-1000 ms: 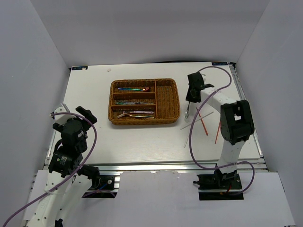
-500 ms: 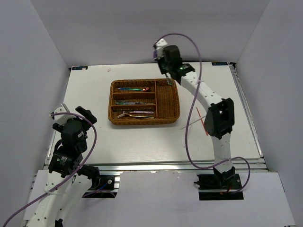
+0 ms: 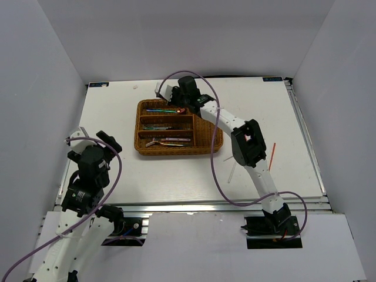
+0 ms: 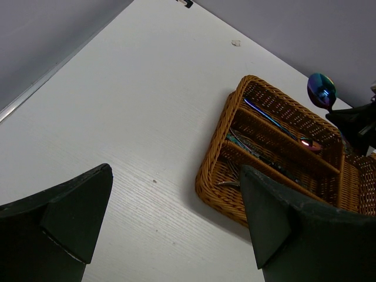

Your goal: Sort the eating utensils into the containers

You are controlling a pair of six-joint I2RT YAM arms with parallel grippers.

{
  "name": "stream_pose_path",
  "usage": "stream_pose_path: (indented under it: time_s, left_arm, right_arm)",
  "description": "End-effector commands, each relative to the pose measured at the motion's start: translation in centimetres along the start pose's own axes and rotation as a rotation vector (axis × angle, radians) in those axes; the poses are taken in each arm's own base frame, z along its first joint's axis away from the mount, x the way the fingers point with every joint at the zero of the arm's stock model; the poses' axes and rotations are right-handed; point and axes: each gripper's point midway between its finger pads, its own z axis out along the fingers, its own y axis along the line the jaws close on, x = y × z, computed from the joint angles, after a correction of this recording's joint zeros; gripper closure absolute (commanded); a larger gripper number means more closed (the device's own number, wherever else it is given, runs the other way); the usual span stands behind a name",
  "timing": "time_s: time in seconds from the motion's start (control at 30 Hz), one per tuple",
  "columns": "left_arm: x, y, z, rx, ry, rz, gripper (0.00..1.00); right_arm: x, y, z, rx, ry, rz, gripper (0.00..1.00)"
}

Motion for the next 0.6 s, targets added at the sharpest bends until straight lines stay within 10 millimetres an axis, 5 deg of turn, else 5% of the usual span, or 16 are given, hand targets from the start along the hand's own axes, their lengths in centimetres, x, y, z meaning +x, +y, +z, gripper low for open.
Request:
stream_pose_path:
  time_s: [0.0, 0.33, 0.57]
  left_arm:
    - [-0.2, -0.2, -0.2, 0.020, -0.009, 0.001, 0.02]
    - [-0.6, -0.1, -0.5, 0.033, -0.022, -0.012, 0.02]
    - [-0.7, -0.1, -0.7, 0.035, -0.028, -0.017, 0.02]
  right_arm:
    - [-5.7, -3.3, 0.1, 0.070, -0.207, -0.130, 1.00]
    - [-4.9, -1.3, 3.7, 0.074, -0.225, -0.173, 1.00]
    - [-4.9, -0.3, 2.7, 0.049, -0.230, -0.127, 0.70]
